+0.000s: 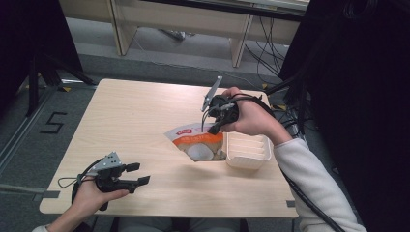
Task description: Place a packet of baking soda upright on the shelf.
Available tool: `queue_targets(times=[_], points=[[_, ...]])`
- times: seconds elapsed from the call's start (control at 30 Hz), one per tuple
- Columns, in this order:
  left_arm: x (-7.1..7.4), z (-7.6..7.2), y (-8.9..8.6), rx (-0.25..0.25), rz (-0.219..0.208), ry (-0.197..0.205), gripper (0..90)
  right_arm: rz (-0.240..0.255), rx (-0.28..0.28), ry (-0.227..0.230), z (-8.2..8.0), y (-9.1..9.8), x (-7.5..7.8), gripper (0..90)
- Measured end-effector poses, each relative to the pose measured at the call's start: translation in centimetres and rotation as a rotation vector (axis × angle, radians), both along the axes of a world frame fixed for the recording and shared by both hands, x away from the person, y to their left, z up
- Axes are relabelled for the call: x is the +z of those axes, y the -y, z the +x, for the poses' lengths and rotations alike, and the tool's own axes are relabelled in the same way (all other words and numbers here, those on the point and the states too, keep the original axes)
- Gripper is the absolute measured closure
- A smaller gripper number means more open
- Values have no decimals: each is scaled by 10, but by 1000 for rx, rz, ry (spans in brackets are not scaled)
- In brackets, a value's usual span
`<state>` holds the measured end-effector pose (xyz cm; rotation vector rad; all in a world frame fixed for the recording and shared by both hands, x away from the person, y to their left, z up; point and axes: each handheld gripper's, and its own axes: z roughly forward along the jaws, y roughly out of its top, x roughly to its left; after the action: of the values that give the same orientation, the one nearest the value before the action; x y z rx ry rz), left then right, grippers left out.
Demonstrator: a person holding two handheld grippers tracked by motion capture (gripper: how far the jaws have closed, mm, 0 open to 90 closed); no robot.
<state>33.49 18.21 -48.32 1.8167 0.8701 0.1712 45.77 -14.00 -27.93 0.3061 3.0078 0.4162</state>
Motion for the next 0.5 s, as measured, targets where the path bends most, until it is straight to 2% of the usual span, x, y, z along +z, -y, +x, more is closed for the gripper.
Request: queue_targets(times=[0.03,0.1,0.2,0.23,0.33,0.5], points=[[0,0,0,2,-4,1,308,-15,14,20,3,4,3,900],[0,0,0,3,-1,-1,307,-4,-2,8,2,4,3,900],[0,0,0,5,2,-2,306,-13,4,21,5,10,6,900],[0,1,0,1,7,3,304,-3,-22,16,5,13,8,900],[0,1,-1,1,10,2,303,5,-34,17,7,18,11,900],[0,1,-1,1,8,2,302,1,-31,30,11,25,16,900]])
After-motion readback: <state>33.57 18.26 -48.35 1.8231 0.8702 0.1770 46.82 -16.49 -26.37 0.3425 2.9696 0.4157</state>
